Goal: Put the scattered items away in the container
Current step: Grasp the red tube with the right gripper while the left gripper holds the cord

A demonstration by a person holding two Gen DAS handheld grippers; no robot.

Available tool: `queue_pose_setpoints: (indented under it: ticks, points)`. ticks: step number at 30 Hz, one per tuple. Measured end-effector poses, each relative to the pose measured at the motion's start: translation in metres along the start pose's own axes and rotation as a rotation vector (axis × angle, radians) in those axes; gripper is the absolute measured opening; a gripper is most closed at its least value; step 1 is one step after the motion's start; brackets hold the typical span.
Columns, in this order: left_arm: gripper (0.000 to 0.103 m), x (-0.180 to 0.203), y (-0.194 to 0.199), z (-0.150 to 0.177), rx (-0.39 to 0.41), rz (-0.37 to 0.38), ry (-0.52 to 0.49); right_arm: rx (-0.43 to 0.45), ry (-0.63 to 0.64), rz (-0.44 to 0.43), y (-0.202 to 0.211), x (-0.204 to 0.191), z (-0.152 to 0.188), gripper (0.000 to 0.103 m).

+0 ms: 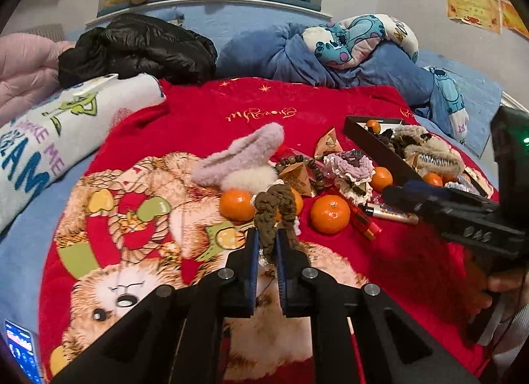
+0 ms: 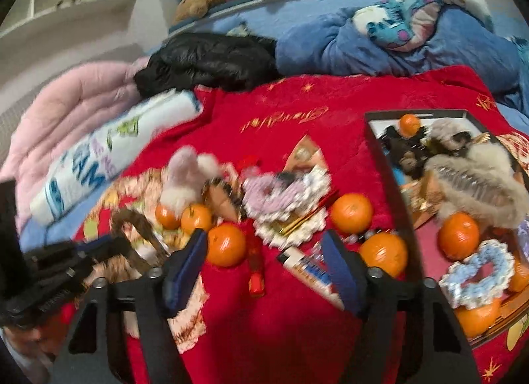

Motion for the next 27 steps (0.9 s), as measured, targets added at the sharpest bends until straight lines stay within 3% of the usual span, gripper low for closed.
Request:
queue_pose_setpoints:
  ticks: [8, 14, 19, 22, 27]
  points:
    - [0.011, -0.009, -0.001, 0.008, -0.043, 0.016, 0.008, -0.117, 0.025, -0.007, -0.031, -0.009, 0.015, 0.041]
    - [0.011, 0.0, 0.001, 0.008, -0.049, 0.046, -0.008, -0.166, -0.016, -0.019, -0.04, 0.0, 0.02, 0.033]
    - [0.011, 0.009, 0.002, 0.008, -0.044, 0.066, -0.023, -0.178, 0.001, -0.008, -0.042, -0.001, 0.02, 0.032]
    - [0.011, 0.013, 0.003, 0.007, -0.036, 0.073, -0.024, -0.173, 0.004, 0.005, -0.04, -0.002, 0.019, 0.015]
    - [0.011, 0.02, 0.006, 0.005, -0.019, 0.085, -0.02, -0.145, 0.009, 0.006, -0.031, -0.004, 0.018, 0.012]
Point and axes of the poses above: each gripper's, at about its wrist camera, not at the fingertips, and y roughly against the way its jaws point, x to its right, z to its underside, the point moved 1 cm from there along -y, roughly the way its jaws point, and after that the axes turned 8 degrees about y, right-handed, at the moved point
